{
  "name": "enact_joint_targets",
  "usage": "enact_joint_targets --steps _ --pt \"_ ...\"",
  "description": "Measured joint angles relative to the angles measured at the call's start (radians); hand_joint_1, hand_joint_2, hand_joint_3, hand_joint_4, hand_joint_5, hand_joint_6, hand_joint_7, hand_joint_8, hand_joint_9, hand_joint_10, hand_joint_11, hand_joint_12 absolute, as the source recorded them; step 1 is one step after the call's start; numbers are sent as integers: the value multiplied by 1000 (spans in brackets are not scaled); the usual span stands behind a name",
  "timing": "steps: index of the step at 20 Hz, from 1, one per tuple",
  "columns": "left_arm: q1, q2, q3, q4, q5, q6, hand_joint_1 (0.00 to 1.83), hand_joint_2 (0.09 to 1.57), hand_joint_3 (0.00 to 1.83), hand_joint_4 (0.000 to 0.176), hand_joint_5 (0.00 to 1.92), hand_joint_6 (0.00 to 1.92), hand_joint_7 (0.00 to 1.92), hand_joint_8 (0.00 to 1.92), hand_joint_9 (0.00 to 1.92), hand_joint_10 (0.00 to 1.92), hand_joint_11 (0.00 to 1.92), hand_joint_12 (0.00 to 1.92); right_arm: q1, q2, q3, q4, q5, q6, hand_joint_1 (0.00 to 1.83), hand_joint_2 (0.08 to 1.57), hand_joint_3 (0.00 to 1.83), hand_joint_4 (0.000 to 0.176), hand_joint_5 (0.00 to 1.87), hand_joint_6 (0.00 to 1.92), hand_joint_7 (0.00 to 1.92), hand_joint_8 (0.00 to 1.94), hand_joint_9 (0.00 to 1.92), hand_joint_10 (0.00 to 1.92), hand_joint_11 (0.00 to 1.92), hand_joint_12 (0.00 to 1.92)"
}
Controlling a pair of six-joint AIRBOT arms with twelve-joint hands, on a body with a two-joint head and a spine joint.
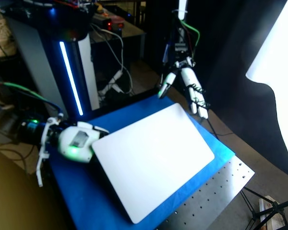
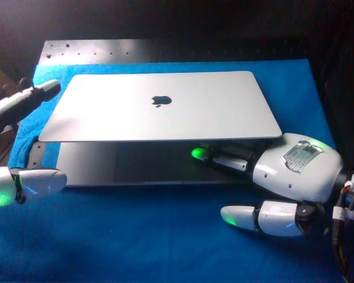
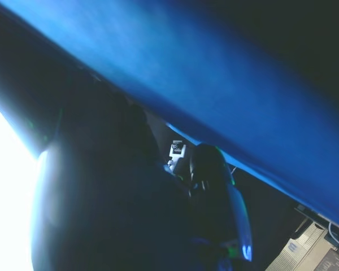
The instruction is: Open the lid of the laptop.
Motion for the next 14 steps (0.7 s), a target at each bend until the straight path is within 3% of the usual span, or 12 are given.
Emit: enact_joint_targets --steps 6,8,9,11,13,14 --pt "-45 -3 26 31 39 -1 735 960 0 176 0 0 0 0 0 0 0 0 6 9 12 -73 -5 127 0 1304 0 0 60 4 51 8 54 9 68 25" --pt "-77 -5 41 45 73 -1 807 956 0 162 1 1 0 0 0 0 0 0 6 11 12 -74 -2 137 0 1320 0 0 66 3 61 6 68 9 41 12" --pt "-94 -12 52 52 82 -1 837 960 0 176 0 0 0 0 0 0 0 0 6 11 12 -74 0 143 0 1332 4 0 77 7 70 8 123 27 84 30" --pt "-134 -42 75 79 125 -1 868 936 0 176 1 0 0 0 0 0 0 0 6 11 12 -74 5 146 0 1344 3 0 74 1 79 3 120 0 75 21" --pt "-180 -70 98 123 185 -1 903 943 0 158 8 2 0 0 0 0 0 0 6 11 12 -73 9 149 0 1332 0 0 81 4 93 7 114 0 101 32" --pt "-217 -93 115 152 224 -2 888 942 0 173 2 0 0 0 0 0 0 0 6 10 12 -71 10 149 0 1319 0 0 97 9 100 9 111 0 77 21"
